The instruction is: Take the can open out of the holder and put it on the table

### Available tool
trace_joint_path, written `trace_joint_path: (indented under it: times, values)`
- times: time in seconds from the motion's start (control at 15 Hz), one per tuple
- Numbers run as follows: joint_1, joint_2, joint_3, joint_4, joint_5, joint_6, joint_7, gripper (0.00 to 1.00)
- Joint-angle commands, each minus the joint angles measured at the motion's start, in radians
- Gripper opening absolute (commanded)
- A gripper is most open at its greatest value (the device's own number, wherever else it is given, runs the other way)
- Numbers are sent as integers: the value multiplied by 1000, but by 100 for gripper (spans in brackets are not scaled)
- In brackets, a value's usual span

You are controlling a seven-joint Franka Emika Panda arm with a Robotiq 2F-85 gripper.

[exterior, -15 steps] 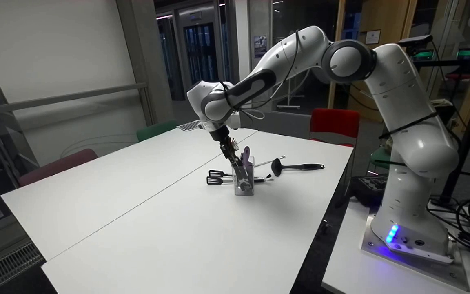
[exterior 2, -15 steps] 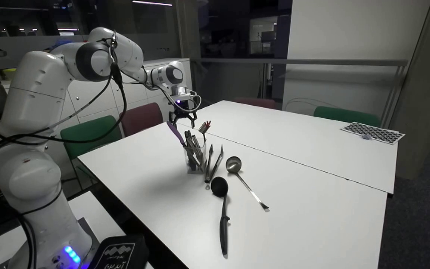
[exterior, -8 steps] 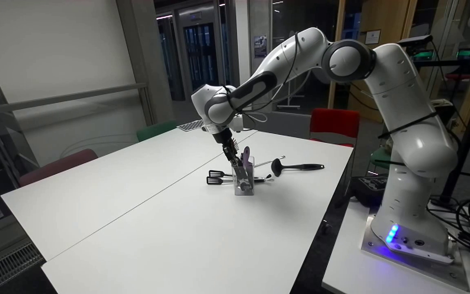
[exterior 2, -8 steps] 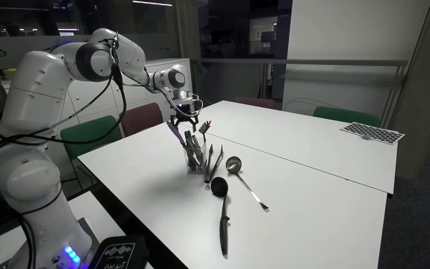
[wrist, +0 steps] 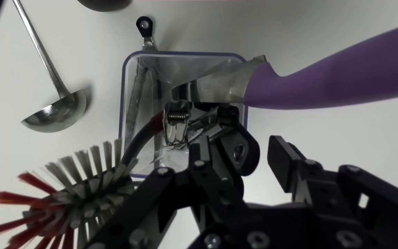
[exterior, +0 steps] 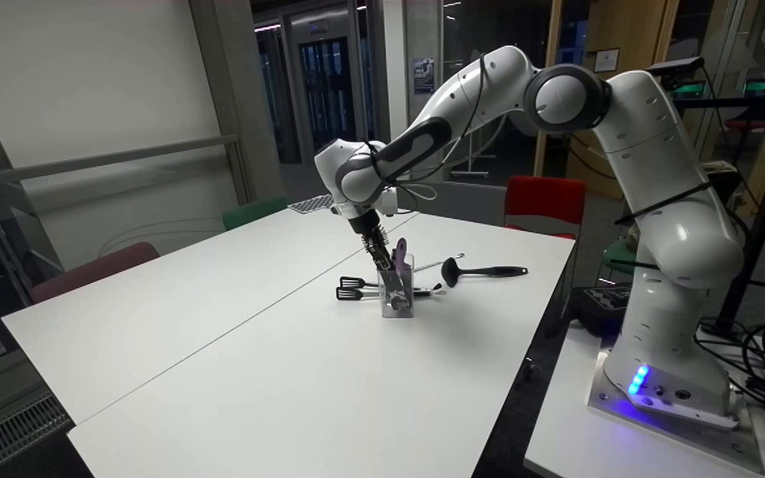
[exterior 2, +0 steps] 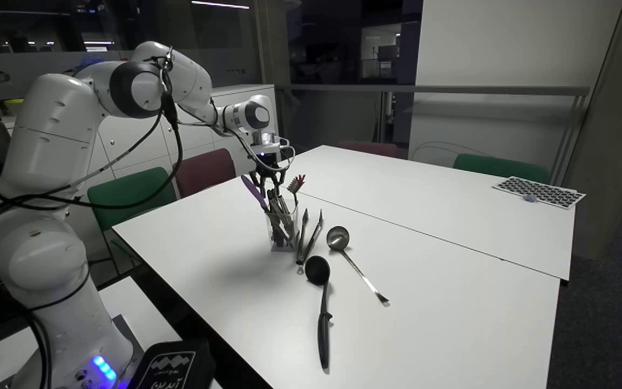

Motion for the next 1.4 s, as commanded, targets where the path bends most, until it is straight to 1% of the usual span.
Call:
trace_joint_path:
  times: [0.0,0.07,0.13,0.2,0.27,0.33,1.33]
  values:
    - [-18,-46,10,-52,20,33,-1,19]
    - [-19,-48,9,-52,19,33,-1,10]
    - [-18,-49,9,-52,18,32,-1,4]
    - [-19,-51,8,-52,17,30,-1,0]
    - [-18,-53,6,-51,15,29,0,0]
    - [-19,-56,6,-52,14,28,0,3]
    - [-10,-222,-11,-109,-23,6,67,3]
